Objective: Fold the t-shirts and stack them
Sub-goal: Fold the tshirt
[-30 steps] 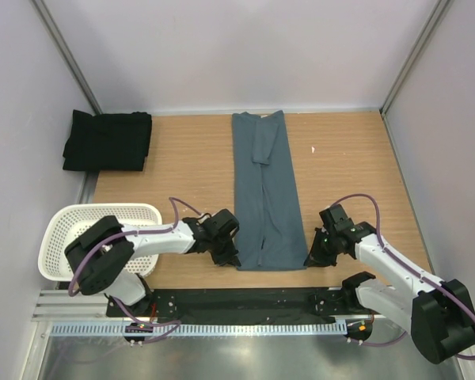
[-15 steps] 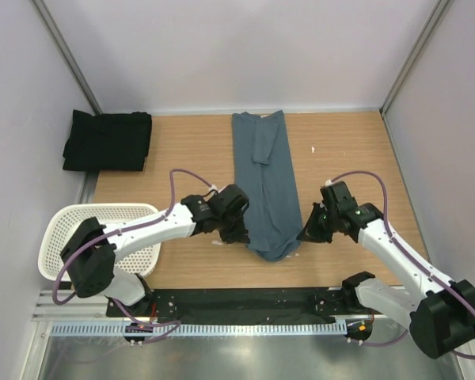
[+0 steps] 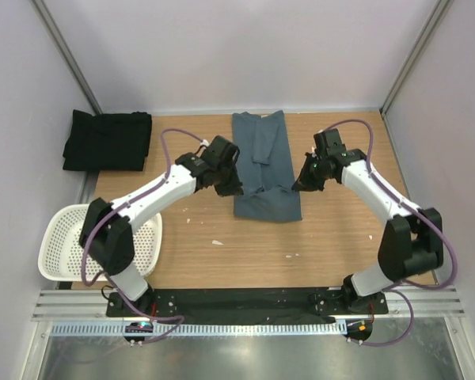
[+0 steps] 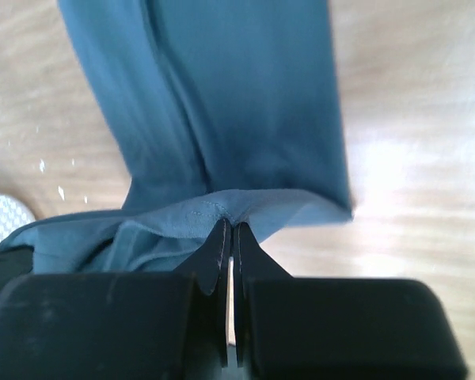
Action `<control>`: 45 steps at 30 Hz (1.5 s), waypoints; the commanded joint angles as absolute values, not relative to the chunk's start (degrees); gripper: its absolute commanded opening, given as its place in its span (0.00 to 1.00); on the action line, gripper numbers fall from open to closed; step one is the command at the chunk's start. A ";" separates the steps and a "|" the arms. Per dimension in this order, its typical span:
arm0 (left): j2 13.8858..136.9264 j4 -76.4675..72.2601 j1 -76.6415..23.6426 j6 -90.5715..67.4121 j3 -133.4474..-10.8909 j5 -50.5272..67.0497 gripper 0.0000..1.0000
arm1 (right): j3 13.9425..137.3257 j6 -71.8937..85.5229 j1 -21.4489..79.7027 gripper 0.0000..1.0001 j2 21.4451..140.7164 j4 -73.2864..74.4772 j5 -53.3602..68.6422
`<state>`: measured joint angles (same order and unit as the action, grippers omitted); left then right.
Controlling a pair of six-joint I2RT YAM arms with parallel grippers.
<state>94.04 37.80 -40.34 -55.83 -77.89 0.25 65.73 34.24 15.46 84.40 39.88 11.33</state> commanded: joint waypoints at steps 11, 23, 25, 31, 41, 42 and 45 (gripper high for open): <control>111.34 36.91 -32.79 -47.73 -93.51 3.52 0.00 | 82.52 29.00 9.06 0.01 105.10 33.50 13.01; 117.33 36.91 -28.92 -46.76 -99.49 5.27 0.00 | 91.22 28.21 7.56 0.01 113.02 33.14 14.59; 118.64 36.83 -28.39 -46.23 -100.81 5.80 0.00 | 92.10 28.13 7.56 0.01 114.42 33.13 14.59; 122.95 36.83 -27.69 -45.62 -103.80 7.73 0.00 | 94.48 27.51 7.38 0.01 117.77 34.01 14.77; 126.39 35.95 -26.63 -44.48 -106.87 8.61 0.00 | 98.43 26.54 6.77 0.01 121.29 34.80 13.71; 126.91 35.86 -26.63 -44.30 -107.22 8.79 0.00 | 98.96 26.28 6.85 0.01 122.07 35.07 13.80; 127.61 35.95 -26.63 -43.68 -108.46 9.05 0.00 | 100.19 25.84 6.86 0.01 122.87 35.77 13.89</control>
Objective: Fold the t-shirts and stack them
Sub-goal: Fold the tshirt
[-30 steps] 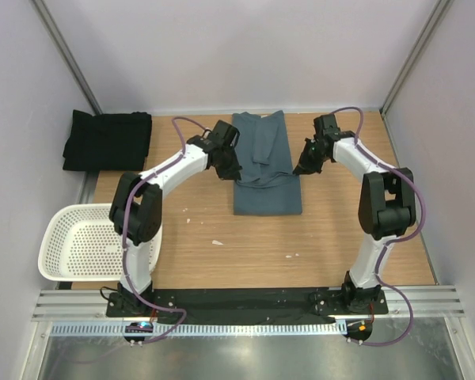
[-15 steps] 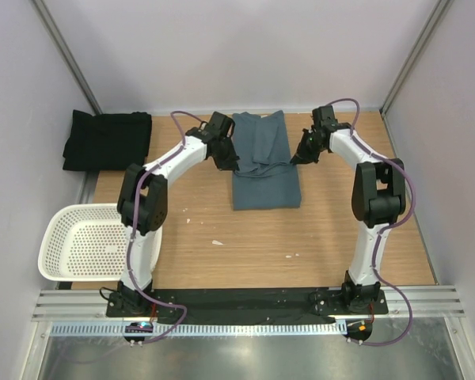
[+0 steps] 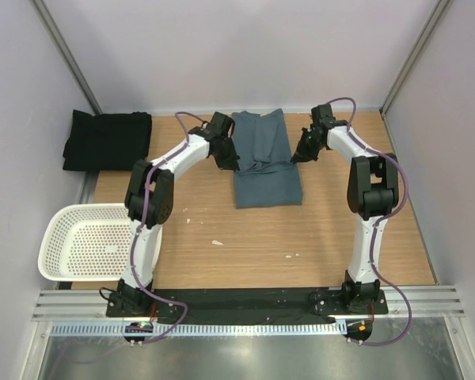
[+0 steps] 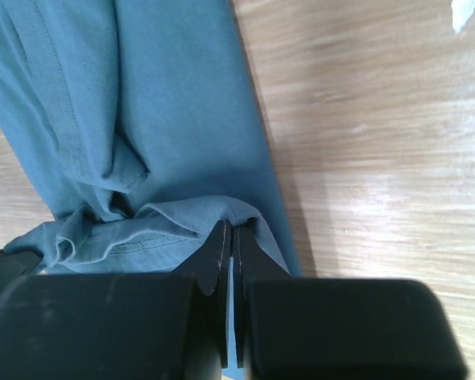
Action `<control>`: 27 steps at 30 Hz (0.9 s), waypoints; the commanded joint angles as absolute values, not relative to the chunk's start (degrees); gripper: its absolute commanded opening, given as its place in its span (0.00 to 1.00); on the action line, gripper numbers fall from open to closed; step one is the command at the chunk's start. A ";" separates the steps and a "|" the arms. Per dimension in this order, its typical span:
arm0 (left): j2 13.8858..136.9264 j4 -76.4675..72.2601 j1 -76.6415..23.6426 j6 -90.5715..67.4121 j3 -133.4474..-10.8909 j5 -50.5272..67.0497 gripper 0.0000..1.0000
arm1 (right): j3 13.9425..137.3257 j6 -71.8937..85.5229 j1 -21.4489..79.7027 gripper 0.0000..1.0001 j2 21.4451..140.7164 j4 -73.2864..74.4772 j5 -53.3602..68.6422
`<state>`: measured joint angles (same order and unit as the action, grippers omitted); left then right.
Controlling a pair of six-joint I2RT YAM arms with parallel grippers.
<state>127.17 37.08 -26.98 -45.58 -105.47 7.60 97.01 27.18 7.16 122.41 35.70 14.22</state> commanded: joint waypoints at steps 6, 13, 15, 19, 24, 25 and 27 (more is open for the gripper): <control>127.53 35.95 -26.19 -42.98 -109.25 8.61 0.00 | 101.07 25.66 6.77 0.01 123.49 36.39 13.89; 124.90 35.77 -26.10 -41.75 -108.90 8.88 0.00 | 100.55 25.66 6.86 0.01 119.37 35.77 13.19; 124.11 35.33 -26.10 -41.49 -108.37 8.88 0.00 | 100.20 25.49 6.85 0.01 118.39 35.42 12.83; 123.49 34.63 -26.10 -41.31 -108.72 8.53 0.00 | 100.02 25.40 6.86 0.01 117.51 35.24 12.92; 123.93 34.45 -26.10 -41.40 -108.81 8.70 0.00 | 99.85 25.31 6.86 0.01 118.04 34.46 12.83; 124.10 34.45 -26.10 -41.31 -108.90 8.79 0.00 | 99.93 25.40 6.77 0.01 118.30 34.45 12.66; 124.45 34.37 -26.10 -40.96 -109.68 8.88 0.00 | 100.11 25.31 6.77 0.01 118.91 34.37 12.66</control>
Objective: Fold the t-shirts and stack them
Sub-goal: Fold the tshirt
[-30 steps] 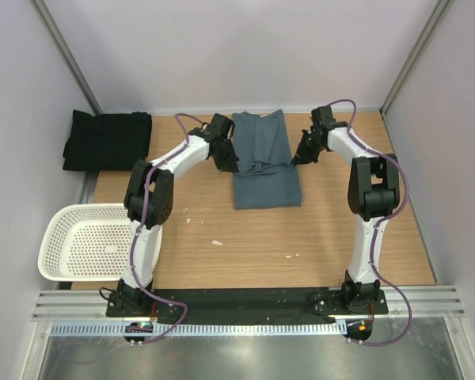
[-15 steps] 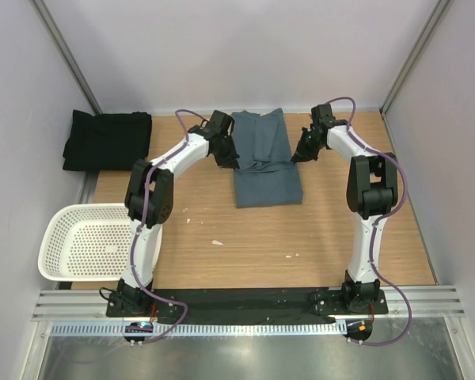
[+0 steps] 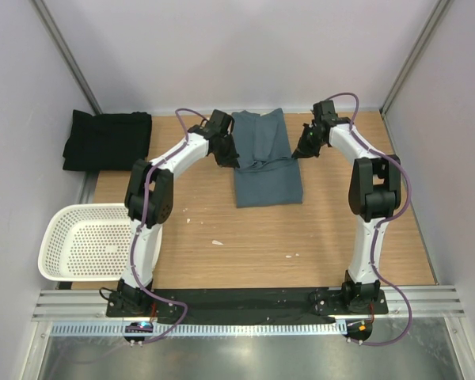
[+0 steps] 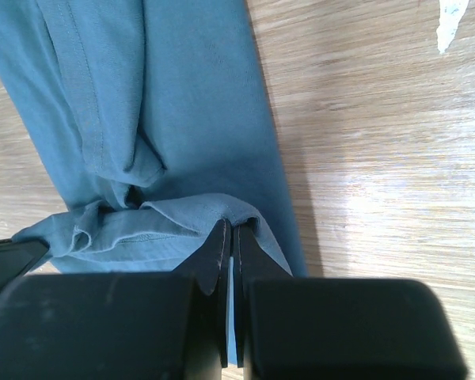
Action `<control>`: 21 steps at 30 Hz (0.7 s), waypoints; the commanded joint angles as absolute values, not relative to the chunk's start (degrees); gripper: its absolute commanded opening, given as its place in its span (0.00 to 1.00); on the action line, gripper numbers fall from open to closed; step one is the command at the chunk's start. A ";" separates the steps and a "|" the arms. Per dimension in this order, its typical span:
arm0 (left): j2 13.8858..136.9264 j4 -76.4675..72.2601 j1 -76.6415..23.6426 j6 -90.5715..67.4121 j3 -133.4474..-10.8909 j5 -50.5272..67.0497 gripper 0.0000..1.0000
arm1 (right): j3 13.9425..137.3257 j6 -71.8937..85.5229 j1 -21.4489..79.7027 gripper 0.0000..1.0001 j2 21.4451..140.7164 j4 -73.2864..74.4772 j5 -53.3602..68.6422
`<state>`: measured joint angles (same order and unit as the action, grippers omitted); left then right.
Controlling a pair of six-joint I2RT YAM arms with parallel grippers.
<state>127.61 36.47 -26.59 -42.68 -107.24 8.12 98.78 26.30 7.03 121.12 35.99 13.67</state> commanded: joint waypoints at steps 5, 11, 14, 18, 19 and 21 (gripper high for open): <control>124.80 34.37 -26.19 -40.87 -111.18 8.26 0.00 | 100.46 25.49 6.86 0.01 120.32 34.19 13.10; 124.10 34.10 -26.10 -41.57 -110.13 8.35 0.00 | 100.20 25.49 6.86 0.01 118.92 33.31 12.66; 124.71 34.01 -26.10 -41.40 -110.48 8.17 0.00 | 101.07 25.14 6.86 0.01 119.88 32.96 12.57; 125.59 33.93 -26.10 -41.57 -110.92 7.12 0.00 | 103.00 24.87 6.86 0.01 121.81 33.31 12.83; 126.20 33.93 -26.02 -41.49 -111.09 6.95 0.00 | 103.09 24.87 6.77 0.01 122.08 33.31 12.66; 126.74 34.01 -25.93 -41.40 -111.09 6.33 0.00 | 103.27 24.61 6.86 0.01 123.04 32.87 12.39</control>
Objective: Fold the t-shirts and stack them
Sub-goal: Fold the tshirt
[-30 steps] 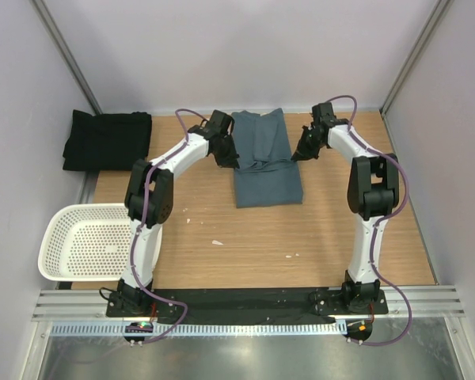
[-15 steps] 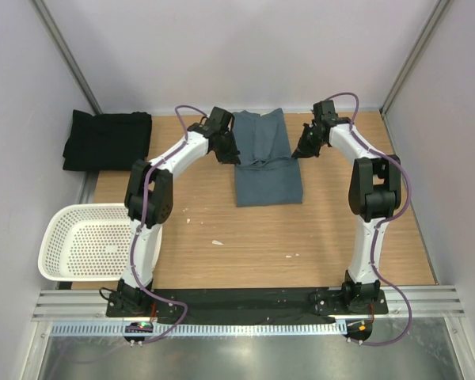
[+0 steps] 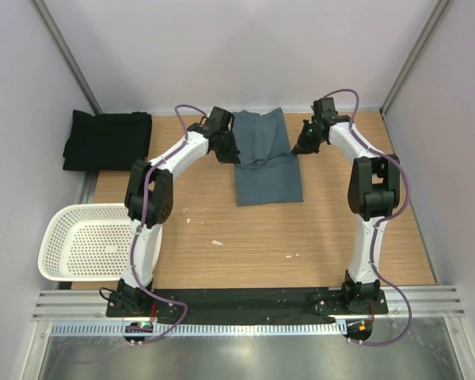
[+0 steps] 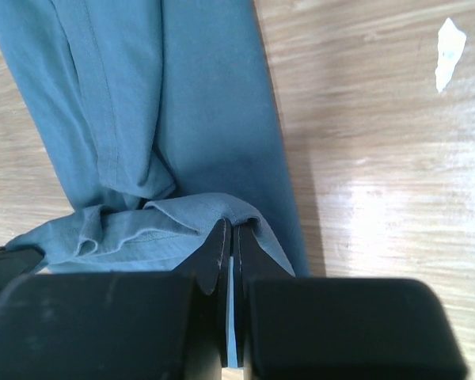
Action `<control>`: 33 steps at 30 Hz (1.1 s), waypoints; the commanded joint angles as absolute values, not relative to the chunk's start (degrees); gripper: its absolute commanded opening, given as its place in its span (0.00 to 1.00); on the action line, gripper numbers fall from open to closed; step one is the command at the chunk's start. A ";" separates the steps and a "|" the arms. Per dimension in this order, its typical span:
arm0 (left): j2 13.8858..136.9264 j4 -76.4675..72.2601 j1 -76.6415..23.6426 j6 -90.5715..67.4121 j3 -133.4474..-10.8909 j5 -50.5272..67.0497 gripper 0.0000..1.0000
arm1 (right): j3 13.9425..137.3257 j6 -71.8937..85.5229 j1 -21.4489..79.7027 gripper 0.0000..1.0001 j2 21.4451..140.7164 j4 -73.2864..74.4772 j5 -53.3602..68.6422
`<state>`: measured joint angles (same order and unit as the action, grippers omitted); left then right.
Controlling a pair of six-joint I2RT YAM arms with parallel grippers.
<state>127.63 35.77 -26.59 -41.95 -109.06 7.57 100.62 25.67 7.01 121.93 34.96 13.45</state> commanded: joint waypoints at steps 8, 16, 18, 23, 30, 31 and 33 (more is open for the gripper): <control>128.85 33.93 -25.40 -40.17 -112.49 7.03 0.27 | 104.59 23.56 6.77 0.10 125.51 34.10 11.25; 124.21 37.18 -25.22 -38.93 -116.28 8.26 0.78 | 111.09 22.06 6.85 0.61 122.00 39.55 11.25; 121.65 36.66 -25.31 -41.29 -113.31 8.79 0.82 | 110.14 23.37 6.85 0.74 118.93 39.55 12.12; 111.02 27.35 -27.15 -47.45 -99.26 8.35 0.95 | 98.46 29.25 7.03 0.80 111.55 30.27 16.26; 111.62 16.79 -29.44 -53.44 -90.88 9.75 0.97 | 82.19 38.31 7.21 0.89 107.75 19.08 16.08; 112.06 16.35 -29.62 -53.52 -90.97 9.49 0.97 | 81.57 39.63 7.21 0.89 108.01 18.03 16.26; 113.37 15.30 -29.88 -53.61 -91.40 8.88 0.96 | 80.86 40.69 7.47 0.89 108.63 15.83 16.43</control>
<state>111.85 21.02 -29.52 -51.75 -91.35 8.60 81.58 36.16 7.05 108.71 23.14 15.64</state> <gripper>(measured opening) 0.968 0.890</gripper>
